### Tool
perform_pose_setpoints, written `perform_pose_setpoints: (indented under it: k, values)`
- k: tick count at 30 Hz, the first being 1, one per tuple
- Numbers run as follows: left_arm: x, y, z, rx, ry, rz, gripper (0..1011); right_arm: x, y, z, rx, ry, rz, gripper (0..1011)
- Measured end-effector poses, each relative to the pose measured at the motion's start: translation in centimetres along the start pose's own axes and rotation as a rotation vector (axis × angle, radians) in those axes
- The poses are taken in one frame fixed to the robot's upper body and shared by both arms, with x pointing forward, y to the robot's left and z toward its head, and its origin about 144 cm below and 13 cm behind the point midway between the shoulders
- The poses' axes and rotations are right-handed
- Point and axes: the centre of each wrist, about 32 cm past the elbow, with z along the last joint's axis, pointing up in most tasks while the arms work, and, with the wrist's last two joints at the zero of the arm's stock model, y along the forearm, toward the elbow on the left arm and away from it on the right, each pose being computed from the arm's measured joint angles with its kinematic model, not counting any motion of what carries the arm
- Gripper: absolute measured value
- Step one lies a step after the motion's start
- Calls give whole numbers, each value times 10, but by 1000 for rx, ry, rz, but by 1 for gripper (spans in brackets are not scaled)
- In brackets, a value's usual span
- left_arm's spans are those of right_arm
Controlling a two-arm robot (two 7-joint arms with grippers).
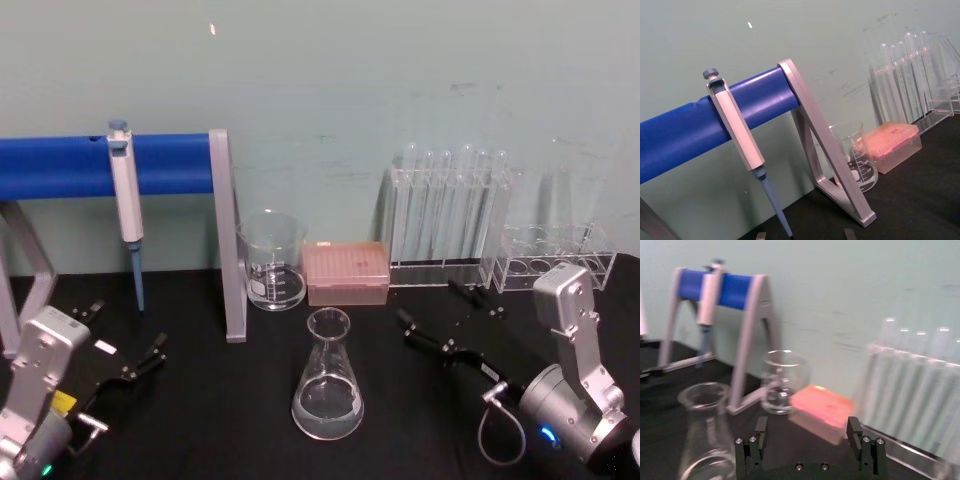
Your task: Grasp the erlenmeyer flask with one hand, shake it three times, then place it back.
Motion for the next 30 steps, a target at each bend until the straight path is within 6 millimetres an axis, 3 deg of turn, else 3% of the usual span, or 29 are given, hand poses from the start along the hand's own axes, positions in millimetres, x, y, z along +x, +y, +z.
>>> perform_pose_setpoints:
  k: [12,30]
  values:
    - [0,0,0,0,0,0,1001,-15,10,-9,-33,10,-217,1003]
    - [0,0,0,0,0,0,1001,-20,15,-26,-123,25,-238,1002]
